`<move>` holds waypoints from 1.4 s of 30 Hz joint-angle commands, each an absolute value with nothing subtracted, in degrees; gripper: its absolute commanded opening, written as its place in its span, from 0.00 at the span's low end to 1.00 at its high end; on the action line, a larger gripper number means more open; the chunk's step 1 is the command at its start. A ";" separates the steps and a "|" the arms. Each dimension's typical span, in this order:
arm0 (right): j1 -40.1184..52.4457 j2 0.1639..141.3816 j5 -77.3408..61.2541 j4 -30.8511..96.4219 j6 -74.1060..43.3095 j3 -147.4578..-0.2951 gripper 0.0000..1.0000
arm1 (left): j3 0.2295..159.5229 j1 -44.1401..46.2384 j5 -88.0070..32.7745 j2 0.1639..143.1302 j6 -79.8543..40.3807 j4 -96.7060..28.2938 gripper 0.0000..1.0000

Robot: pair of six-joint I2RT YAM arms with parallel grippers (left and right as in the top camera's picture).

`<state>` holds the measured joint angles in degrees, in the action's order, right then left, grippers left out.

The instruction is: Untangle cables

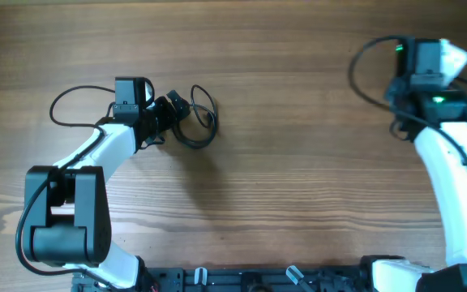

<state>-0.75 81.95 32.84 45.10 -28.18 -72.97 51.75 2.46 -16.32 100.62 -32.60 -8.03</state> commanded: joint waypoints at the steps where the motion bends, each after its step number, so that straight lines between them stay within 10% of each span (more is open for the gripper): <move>1: -7.29 82.65 37.50 42.94 -30.28 -73.56 0.04 | 51.64 2.22 -15.77 101.25 -31.73 -7.90 1.00; 9: -13.52 102.41 24.27 35.38 -11.40 -73.47 0.15 | 51.64 2.24 -15.79 101.25 -31.73 -7.92 1.00; 11: -13.52 105.25 24.56 35.70 -7.70 -73.47 0.99 | 51.64 2.24 -15.79 101.25 -31.73 -7.90 1.00; 16: -13.52 102.76 24.77 41.32 -7.55 -76.90 1.00 | 51.64 2.24 -15.79 101.25 -31.73 -7.92 1.00; 26: -13.52 100.07 -24.14 66.48 -7.75 -78.32 1.00 | 51.64 2.24 -15.79 101.25 -31.73 -7.92 1.00; 42: -13.52 100.07 -57.80 72.53 -32.49 -78.30 1.00 | 51.64 2.22 -15.79 101.25 -31.73 -7.90 1.00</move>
<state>-13.56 101.01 -48.34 73.45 -29.39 -78.13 51.72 2.46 -16.32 100.62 -32.60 -7.94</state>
